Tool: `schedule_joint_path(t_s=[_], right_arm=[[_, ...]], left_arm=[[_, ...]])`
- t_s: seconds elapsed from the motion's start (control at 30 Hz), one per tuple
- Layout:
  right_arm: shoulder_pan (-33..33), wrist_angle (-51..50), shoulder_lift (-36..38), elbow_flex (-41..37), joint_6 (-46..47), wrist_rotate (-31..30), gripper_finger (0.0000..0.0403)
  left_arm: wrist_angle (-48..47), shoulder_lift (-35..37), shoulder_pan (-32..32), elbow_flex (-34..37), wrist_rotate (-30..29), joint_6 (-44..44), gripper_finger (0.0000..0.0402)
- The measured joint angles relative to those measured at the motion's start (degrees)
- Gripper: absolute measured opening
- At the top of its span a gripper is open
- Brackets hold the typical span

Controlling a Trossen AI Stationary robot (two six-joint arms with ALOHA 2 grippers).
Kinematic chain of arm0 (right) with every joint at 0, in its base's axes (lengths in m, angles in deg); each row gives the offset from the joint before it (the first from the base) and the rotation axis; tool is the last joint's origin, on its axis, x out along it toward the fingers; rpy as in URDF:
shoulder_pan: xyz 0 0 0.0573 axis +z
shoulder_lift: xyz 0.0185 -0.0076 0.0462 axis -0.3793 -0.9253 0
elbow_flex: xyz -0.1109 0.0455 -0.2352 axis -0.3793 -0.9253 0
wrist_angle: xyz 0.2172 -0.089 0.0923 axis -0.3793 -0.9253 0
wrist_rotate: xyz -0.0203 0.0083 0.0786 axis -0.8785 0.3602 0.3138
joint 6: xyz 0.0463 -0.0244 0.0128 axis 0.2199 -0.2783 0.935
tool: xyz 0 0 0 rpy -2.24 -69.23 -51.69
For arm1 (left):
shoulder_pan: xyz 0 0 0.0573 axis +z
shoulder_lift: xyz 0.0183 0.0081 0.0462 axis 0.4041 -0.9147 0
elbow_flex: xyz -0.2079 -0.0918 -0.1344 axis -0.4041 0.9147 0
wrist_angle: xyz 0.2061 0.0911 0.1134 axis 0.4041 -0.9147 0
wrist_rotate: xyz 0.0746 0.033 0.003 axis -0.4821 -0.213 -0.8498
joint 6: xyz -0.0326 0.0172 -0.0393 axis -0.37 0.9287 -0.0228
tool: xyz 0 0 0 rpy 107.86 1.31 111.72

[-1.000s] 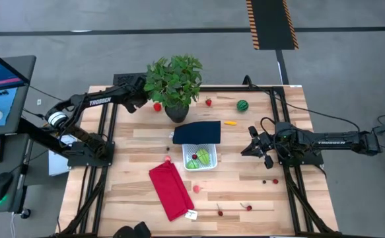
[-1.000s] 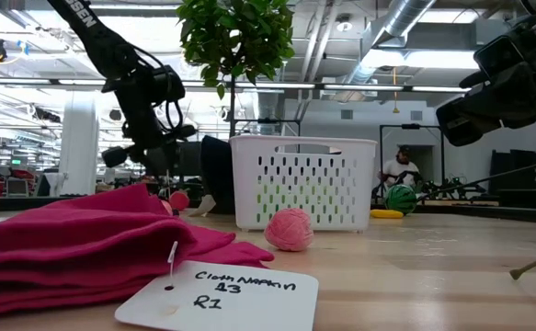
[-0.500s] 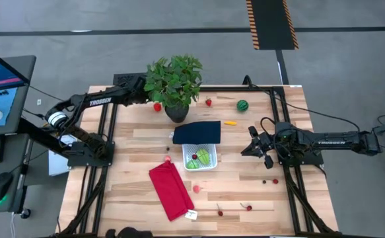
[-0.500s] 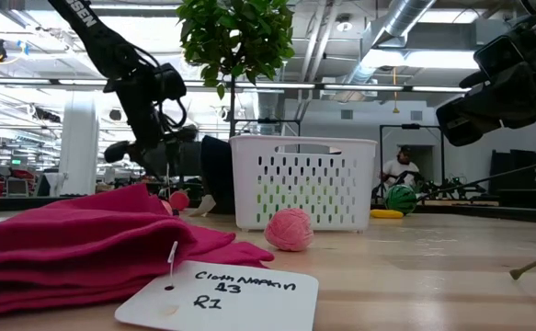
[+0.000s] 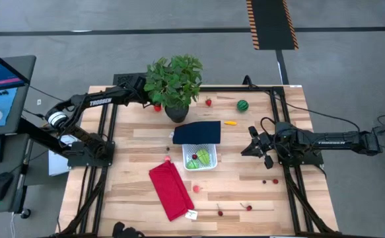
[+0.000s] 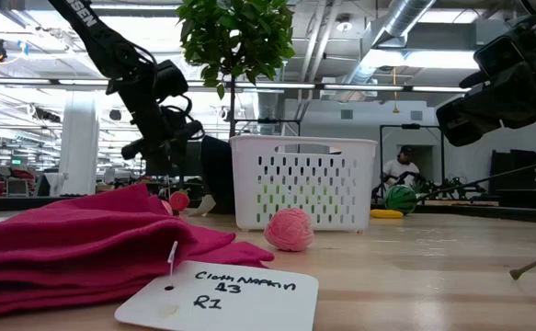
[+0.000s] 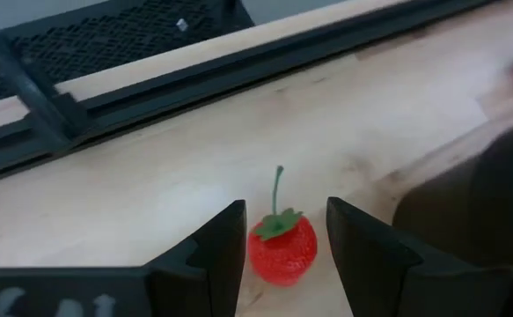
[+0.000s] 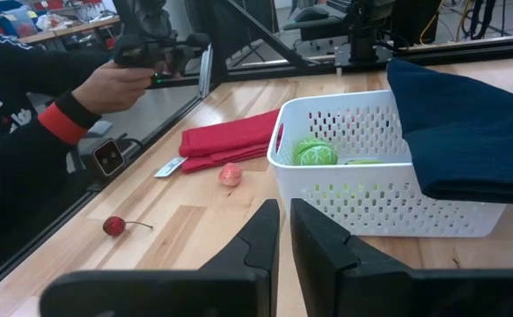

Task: Pick and placing Produce into tupperware
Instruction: Put the left strawberry into the bin

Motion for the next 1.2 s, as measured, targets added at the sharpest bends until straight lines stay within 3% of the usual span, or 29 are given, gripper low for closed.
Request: schedule_joint_path(t_s=[0.3,0.47,1.2], right_arm=[[-0.02,0.00,-0.02,0.00,0.02,0.00,0.0056],[-0.01,0.01,0.00,0.01,0.01,0.01,0.0056],[-0.01,0.01,-0.02,0.01,0.02,0.00,0.0056]], left_arm=[[-0.04,-0.23,-1.13,0.38,-1.68,2.81,0.0149],[2.11,-4.25,-0.90,0.38,0.32,3.16,0.0149],[4.84,-7.80,-0.85,-0.71,0.74,-0.22,0.0149]])
